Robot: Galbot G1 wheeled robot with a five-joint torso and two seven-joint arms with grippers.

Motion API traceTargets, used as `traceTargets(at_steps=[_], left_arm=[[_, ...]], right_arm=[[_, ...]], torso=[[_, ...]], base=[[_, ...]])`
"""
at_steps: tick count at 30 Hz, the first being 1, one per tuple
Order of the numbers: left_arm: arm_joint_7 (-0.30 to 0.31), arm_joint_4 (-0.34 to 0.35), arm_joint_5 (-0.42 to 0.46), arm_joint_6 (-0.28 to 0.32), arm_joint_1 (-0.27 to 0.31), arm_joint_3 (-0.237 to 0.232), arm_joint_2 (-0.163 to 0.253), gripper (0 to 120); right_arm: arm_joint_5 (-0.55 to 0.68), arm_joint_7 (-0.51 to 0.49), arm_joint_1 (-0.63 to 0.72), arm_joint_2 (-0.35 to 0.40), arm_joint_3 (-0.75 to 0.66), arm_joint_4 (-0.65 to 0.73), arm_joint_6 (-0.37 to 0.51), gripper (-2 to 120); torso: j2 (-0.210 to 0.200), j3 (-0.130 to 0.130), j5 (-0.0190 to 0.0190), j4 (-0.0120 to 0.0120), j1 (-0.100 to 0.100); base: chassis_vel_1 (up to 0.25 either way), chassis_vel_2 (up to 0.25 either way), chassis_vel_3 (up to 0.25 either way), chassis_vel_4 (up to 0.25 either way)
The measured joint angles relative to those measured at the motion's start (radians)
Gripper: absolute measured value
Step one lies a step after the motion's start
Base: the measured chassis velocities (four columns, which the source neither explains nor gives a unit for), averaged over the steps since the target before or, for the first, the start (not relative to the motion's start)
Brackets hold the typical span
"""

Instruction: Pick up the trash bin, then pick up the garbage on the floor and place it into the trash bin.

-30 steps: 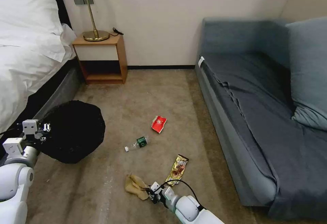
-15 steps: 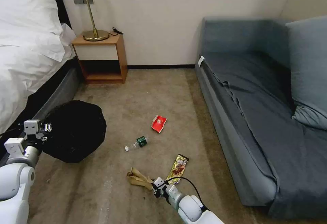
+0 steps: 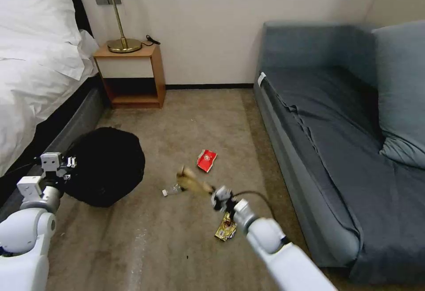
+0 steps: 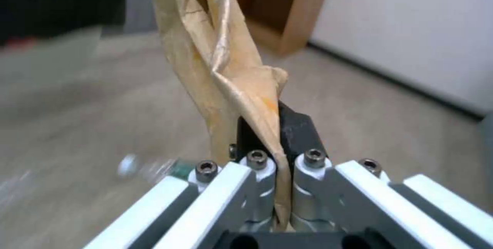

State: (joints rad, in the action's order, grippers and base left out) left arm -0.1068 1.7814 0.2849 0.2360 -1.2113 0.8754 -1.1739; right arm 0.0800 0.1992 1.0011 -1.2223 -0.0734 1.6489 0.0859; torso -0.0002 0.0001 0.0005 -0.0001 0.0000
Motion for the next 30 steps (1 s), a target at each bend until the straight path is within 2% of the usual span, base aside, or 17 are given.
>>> traceTargets(at_steps=[3, 5, 6, 8, 14, 20, 26, 30], left_arm=[[0.001, 0.001, -0.011, 0.001, 0.007, -0.01, -0.013, 5], [0.001, 0.001, -0.033, 0.001, 0.023, -0.032, -0.039, 5], [0.001, 0.001, -0.033, 0.001, 0.023, -0.032, -0.039, 5], [0.003, 0.0, -0.045, 0.002, 0.036, -0.047, -0.052, 5], [0.004, 0.0, -0.061, 0.002, 0.05, -0.076, -0.07, 5], [0.004, 0.002, -0.077, 0.002, 0.056, -0.103, -0.087, 5], [0.003, -0.001, -0.084, -0.004, 0.064, -0.119, -0.1, 5], [0.003, -0.004, -0.084, -0.008, 0.065, -0.116, -0.1, 5]], right_arm=[[0.025, 0.003, -0.014, 0.037, -0.01, 0.037, 0.011, 0], [0.086, 0.02, -0.05, 0.135, -0.021, 0.123, 0.045, 0], [0.086, 0.02, -0.05, 0.135, -0.021, 0.123, 0.045, 0], [0.141, 0.037, -0.079, 0.188, -0.024, 0.175, 0.075, 0], [0.221, 0.046, -0.155, 0.217, 0.034, 0.203, 0.116, 0], [0.278, 0.034, -0.286, 0.157, 0.142, 0.158, 0.145, 0], [0.335, -0.027, -0.41, -0.001, 0.305, 0.037, 0.155, 0], [0.353, -0.053, -0.439, -0.046, 0.363, -0.014, 0.154, 0]], torso=[[0.0, 0.0, -0.0003, 0.0, 0.0], [0.0, 0.0, -0.0002, -0.0002, 0.0], [0.0, 0.0, -0.0002, -0.0002, 0.0], [0.0, 0.0, -0.0002, -0.0001, 0.0], [0.0, 0.0, -0.0001, -0.0001, 0.0], [0.0, 0.0, -0.0006, 0.0001, 0.0], [0.0, 0.0, -0.0006, 0.0003, 0.0], [0.0, 0.0, -0.0009, 0.0003, 0.0]], base=[[0.0, 0.0, 0.0, 0.0], [0.0, 0.0, 0.0, 0.0], [0.0, 0.0, 0.0, 0.0], [0.0, 0.0, 0.0, 0.0], [0.0, 0.0, 0.0, 0.0], [0.0, 0.0, 0.0, 0.0], [0.0, 0.0, 0.0, 0.0], [0.0, 0.0, 0.0, 0.0]])
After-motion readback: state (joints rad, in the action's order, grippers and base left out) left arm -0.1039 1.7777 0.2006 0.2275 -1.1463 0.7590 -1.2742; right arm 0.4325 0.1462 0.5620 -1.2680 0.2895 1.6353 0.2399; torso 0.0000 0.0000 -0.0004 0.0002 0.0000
